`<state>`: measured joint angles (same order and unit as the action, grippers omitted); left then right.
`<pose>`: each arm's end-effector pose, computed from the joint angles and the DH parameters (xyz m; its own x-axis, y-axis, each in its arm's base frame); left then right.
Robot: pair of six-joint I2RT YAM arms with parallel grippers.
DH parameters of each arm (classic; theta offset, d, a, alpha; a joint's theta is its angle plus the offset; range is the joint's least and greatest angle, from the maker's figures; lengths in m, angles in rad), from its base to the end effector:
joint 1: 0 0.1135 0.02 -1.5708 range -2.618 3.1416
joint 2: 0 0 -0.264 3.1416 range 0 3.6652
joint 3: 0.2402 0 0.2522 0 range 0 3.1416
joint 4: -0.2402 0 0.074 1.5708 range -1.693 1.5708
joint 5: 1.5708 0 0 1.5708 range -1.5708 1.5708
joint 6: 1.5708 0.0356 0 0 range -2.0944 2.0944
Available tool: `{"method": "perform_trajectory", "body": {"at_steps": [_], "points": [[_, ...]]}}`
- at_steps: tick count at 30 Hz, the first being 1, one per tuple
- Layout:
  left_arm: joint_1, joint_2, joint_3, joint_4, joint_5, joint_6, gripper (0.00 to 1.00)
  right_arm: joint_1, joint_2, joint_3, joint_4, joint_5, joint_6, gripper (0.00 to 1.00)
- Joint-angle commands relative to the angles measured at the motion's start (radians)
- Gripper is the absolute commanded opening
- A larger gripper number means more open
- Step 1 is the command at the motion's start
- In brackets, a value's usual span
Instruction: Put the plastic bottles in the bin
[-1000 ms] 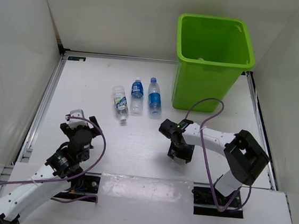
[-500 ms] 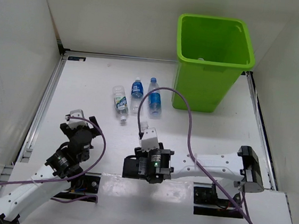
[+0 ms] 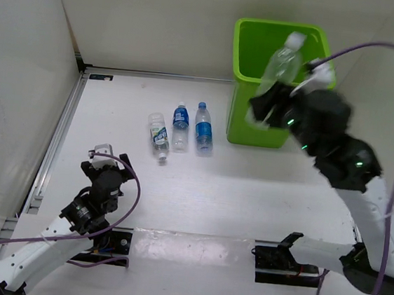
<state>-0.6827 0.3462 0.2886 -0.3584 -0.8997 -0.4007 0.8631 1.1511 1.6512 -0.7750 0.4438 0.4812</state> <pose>0.1011 -0.0463 0.2100 -0.2249 -0.1297 -0.9657 -0.2728 0.9598 -0.0654 0.1421 0.1426 0.4959 -0.3497 0.2342 -0.9071 -0.2885 0.8943 0.3422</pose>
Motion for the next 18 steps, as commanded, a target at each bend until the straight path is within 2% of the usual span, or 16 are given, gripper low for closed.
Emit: {"method": "perform_trajectory", "body": {"at_steps": [1, 2, 3, 4, 6, 7, 9, 10, 12, 13, 15, 18], "points": [[0.005, 0.022, 0.034, 0.024, 0.047, 0.028, 1.0, -0.274, 0.082, 0.198, 0.132, -0.337, -0.121, 0.0], [0.006, 0.023, 0.034, 0.026, 0.044, 0.026, 1.0, -0.307, 0.111, 0.294, 0.114, -0.358, -0.113, 0.0], [0.006, 0.03, 0.035, 0.026, 0.044, 0.025, 1.0, -0.328, 0.206, 0.39, 0.103, -0.382, -0.118, 0.0], [0.006, 0.031, 0.037, 0.022, 0.042, 0.023, 1.0, -0.398, 0.24, 0.441, 0.064, -0.407, -0.118, 0.0], [0.009, 0.033, 0.037, 0.022, 0.041, 0.023, 1.0, -0.432, 0.344, 0.655, 0.037, -0.465, -0.104, 0.0], [0.006, 0.039, 0.038, 0.027, 0.042, 0.026, 1.0, -0.499, 0.437, 0.739, 0.017, -0.479, -0.078, 0.0], [0.008, 0.045, 0.04, 0.027, 0.042, 0.025, 1.0, -0.545, 0.49, 0.8, 0.019, -0.522, -0.021, 0.01], [0.006, 0.048, 0.041, 0.03, 0.039, 0.025, 1.0, -0.617, 0.54, 0.802, 0.052, -0.536, 0.026, 0.09], [0.008, 0.057, 0.044, 0.023, 0.027, 0.01, 1.0, -0.666, 0.562, 0.776, 0.065, -0.571, 0.084, 0.25], [0.008, 0.062, 0.05, 0.01, 0.013, 0.004, 1.0, -0.662, 0.575, 0.719, 0.127, -0.554, 0.088, 0.37], [0.009, 0.06, 0.05, 0.012, 0.01, -0.003, 1.0, -0.653, 0.576, 0.635, 0.21, -0.511, 0.082, 0.4], [0.009, 0.054, 0.047, 0.015, 0.015, 0.0, 1.0, -0.633, 0.616, 0.657, 0.207, -0.452, 0.059, 0.42]]}}
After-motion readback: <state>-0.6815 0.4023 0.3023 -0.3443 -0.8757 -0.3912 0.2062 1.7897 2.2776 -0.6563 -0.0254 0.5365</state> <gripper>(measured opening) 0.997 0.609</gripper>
